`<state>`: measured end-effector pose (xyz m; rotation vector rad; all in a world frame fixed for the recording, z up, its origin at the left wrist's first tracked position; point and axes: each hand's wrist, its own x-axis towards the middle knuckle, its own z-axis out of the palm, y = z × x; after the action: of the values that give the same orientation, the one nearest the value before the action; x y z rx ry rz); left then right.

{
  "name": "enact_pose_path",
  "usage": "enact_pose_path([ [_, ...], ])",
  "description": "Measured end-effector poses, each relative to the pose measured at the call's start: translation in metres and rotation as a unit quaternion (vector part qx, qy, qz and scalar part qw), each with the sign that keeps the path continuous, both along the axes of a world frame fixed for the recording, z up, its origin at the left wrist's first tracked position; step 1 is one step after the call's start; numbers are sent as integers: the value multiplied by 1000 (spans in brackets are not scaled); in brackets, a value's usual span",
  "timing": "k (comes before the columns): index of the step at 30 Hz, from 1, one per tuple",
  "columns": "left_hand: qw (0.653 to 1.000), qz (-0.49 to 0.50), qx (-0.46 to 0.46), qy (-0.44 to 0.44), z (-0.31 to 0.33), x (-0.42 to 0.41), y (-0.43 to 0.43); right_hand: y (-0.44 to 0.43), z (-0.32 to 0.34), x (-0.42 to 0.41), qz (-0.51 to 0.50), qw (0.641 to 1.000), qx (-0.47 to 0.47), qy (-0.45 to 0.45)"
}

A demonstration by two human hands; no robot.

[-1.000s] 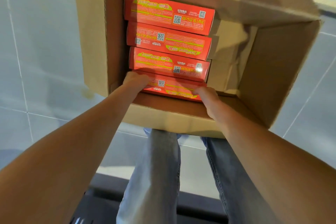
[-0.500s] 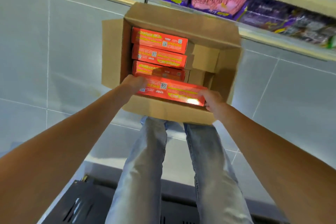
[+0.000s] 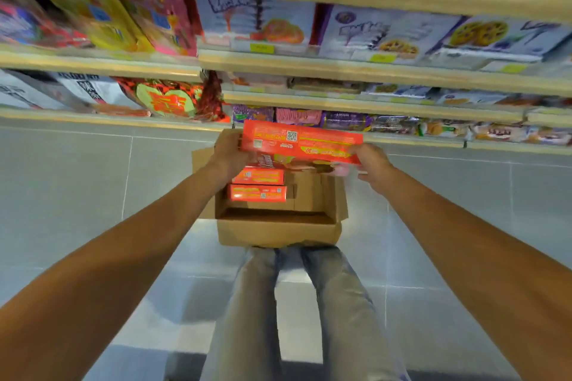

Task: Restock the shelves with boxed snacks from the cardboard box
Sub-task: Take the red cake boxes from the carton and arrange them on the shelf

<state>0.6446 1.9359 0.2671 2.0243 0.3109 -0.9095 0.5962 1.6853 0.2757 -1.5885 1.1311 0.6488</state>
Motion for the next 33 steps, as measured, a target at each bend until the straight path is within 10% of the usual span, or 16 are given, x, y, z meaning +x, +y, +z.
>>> enact_pose_path([
  [14, 976, 21, -48, -210, 189, 45, -18, -24, 195, 34, -21, 954, -86, -287],
  [33, 903, 200, -318, -206, 357, 96, -19, 1, 376, 81, 1, 899, -50, -435],
])
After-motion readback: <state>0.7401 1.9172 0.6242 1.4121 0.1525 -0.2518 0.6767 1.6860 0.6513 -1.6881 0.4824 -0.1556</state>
